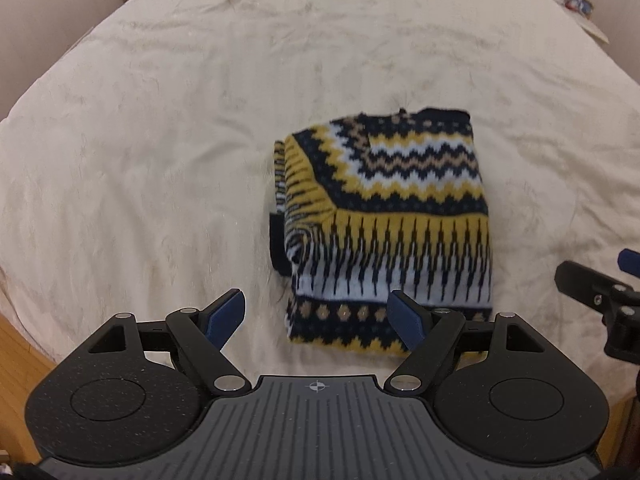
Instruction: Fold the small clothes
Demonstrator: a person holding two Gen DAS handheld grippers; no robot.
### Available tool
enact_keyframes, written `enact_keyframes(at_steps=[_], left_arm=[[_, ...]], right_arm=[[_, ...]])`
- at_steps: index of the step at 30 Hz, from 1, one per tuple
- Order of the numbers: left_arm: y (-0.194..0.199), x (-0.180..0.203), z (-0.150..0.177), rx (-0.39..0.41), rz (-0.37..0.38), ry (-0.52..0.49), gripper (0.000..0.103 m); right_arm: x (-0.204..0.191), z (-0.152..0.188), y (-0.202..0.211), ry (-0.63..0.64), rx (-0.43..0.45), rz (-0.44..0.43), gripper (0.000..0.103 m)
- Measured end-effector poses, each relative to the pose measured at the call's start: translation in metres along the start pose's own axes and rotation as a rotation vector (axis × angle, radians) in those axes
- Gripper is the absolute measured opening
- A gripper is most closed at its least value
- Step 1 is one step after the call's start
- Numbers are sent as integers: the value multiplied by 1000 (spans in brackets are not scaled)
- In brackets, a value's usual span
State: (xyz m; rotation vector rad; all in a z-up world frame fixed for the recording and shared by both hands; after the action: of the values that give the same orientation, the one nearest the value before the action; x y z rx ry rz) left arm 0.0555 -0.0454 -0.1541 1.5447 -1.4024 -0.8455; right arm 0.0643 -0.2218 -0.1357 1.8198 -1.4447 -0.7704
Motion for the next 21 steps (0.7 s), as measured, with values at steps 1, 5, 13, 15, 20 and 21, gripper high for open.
enact_keyframes(at_steps=[1, 5, 13, 15, 20, 21], left_arm=[[-2, -1, 2, -8, -2, -3, 77], [-6, -4, 6, -32, -8, -7, 77], [-11, -7, 9, -70, -4, -4, 77], [-11, -8, 9, -76, -7, -3, 77], [-13, -13, 12, -84, -17, 2, 77], [-13, -13, 12, -86, -18, 3, 77]], right_arm=[[-1, 1, -1, -2, -4, 0, 101], [-3, 2, -2, -12, -10, -2, 101], [-5, 0, -6, -28, -15, -4, 101], [-6, 0, -7, -32, -16, -6, 101], [-8, 3, -10, -41, -24, -12, 101], [-8, 3, -10, -41, -25, -13, 101]])
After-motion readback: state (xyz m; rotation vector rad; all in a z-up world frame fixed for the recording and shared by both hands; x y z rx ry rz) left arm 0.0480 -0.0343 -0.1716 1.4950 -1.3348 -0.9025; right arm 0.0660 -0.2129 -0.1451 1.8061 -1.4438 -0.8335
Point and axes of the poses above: each gripper's, at about its wrist camera, not at the fingertips, and y roughly against the way its jaws point, x to its right, z to its underside, the point moved 10 cm from there along -y, roughly the way its jaws point, and after that the axes turned 15 degrees about y, right-handed, at the moved point
